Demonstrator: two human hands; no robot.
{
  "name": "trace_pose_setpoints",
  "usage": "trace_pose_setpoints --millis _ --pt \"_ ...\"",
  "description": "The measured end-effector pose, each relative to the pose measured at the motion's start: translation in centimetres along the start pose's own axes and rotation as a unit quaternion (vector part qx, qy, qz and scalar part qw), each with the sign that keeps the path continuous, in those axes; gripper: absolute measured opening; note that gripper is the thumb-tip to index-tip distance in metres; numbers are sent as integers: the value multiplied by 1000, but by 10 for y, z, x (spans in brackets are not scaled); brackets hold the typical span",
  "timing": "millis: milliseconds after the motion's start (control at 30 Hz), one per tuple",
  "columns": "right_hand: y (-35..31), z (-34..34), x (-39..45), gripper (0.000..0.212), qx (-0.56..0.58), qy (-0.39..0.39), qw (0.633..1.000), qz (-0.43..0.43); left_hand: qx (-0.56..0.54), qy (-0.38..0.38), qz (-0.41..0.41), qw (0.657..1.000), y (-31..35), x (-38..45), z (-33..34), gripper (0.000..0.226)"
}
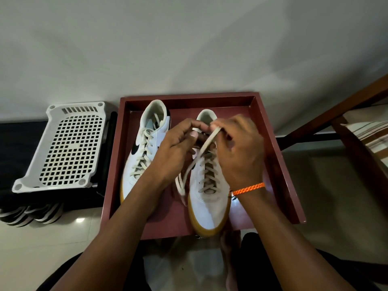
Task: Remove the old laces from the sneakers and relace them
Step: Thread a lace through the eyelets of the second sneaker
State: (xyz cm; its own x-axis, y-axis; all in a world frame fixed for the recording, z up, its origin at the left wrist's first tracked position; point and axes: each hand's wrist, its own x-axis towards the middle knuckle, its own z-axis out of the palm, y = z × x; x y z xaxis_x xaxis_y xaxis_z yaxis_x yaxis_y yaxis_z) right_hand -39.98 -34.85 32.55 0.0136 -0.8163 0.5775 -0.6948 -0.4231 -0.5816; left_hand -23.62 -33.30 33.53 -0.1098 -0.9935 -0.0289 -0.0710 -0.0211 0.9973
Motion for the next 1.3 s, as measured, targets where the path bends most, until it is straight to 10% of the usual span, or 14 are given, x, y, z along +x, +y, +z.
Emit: trace_pose_setpoints --millis 500,667,800,933,1100,1300 --pt "49 -15 24 15 385 229 827 339 -276 105 8 955 9 3 -30 32" --pt "44 -15 24 9 441 168 791 390 -14 256 -51 965 -5 7 -28 27" --pt "25 -12 22 13 439 -32 821 364 187 230 38 954 -8 6 -12 21" --pt "14 -8 14 11 377 -184 865 275 88 79 119 986 -8 6 7 25" --pt "15 -5 9 6 226 -163 946 162 97 60 60 992 -19 13 15 25" --pt "20 -5 10 6 178 -126 962 165 144 102 38 983 -18 16 16 8"
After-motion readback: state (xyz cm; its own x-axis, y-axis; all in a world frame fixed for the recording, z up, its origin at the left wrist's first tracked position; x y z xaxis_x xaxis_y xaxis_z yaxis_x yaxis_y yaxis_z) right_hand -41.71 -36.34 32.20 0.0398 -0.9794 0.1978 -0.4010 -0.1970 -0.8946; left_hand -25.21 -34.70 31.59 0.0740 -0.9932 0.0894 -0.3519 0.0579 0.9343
